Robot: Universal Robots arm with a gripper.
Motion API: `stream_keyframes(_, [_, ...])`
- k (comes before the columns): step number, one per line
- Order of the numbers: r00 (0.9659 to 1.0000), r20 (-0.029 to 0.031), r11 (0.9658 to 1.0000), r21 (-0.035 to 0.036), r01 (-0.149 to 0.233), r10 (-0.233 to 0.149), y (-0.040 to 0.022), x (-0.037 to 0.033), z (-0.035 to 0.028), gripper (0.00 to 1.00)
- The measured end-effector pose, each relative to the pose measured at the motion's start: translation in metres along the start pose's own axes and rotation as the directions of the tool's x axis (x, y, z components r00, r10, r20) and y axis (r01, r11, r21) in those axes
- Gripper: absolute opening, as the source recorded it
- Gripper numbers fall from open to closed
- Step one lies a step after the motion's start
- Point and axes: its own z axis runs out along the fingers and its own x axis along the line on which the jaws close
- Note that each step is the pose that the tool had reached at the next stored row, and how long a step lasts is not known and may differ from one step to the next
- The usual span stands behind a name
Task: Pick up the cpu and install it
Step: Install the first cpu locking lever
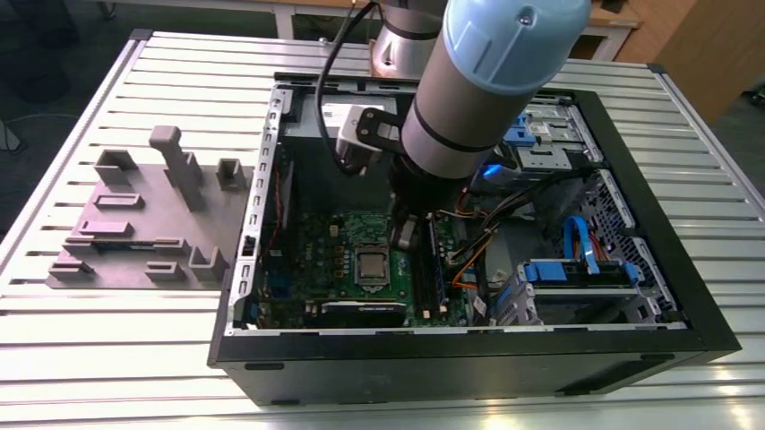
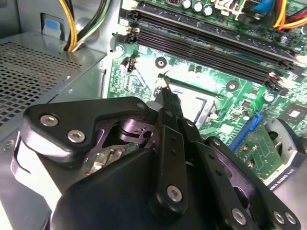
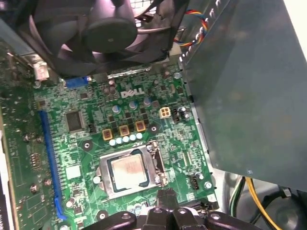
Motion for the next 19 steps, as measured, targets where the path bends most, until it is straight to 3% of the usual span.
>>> stream_keyframes(3, [0.9998,-0.0199,1.0000,0.0045,0.003,-0.003,-0.0001,0.0003,0.0001,0.10])
stream_keyframes(9, [0.9991,-0.0365,0.9998,0.0058,0.020,-0.020,-0.0002,0.0007,0.0009,0.10])
stream_keyframes(13, [0.9984,-0.0400,0.9992,0.0043,0.041,-0.041,-0.0007,0.0023,0.0009,0.10])
stream_keyframes(19, [0.9978,-0.0403,0.9985,0.0094,0.053,-0.053,-0.0012,0.0037,0.0007,0.10])
